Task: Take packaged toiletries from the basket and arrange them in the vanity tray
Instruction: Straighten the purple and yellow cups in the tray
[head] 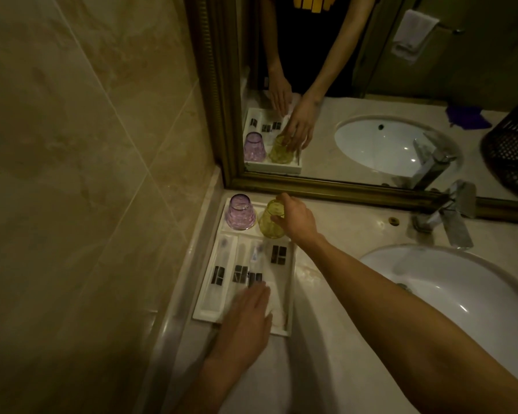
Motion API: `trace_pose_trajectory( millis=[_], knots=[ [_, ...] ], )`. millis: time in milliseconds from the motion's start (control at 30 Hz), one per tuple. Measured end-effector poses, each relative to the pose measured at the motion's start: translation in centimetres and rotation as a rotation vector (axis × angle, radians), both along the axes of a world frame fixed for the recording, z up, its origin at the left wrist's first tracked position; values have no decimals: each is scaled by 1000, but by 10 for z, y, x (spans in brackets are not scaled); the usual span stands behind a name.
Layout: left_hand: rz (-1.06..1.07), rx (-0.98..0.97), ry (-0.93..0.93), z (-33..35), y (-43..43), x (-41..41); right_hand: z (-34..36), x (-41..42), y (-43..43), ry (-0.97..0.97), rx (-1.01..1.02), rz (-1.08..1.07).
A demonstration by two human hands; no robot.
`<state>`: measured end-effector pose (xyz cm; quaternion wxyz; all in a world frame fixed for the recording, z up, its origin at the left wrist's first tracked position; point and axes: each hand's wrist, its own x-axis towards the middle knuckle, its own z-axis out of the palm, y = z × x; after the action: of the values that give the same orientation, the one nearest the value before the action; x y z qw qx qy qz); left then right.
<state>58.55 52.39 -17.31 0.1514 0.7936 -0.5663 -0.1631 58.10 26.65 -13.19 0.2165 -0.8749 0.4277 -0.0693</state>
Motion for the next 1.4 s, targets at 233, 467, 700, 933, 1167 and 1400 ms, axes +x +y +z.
trace_pose_trajectory(
  millis=[233, 467, 700, 933, 1167, 1400],
  knots=[
    [181, 93, -172, 3, -57, 74, -3, 3, 6, 49, -99, -7],
    [187, 127, -95, -11, -80, 116, 0, 39, 17, 105, -274, 206],
    [277, -198, 234, 11, -135, 144, 7, 71, 10, 153, -244, 242],
    [186, -138, 87, 8, -146, 151, 10, 50, -4, 114, -233, 107],
    [155, -95, -51, 11, -141, 151, 10, 3, -18, 208, 85, 42],
    [142, -27, -107, 19, -140, 149, 10, 2, -16, 231, 76, 39]
  ],
)
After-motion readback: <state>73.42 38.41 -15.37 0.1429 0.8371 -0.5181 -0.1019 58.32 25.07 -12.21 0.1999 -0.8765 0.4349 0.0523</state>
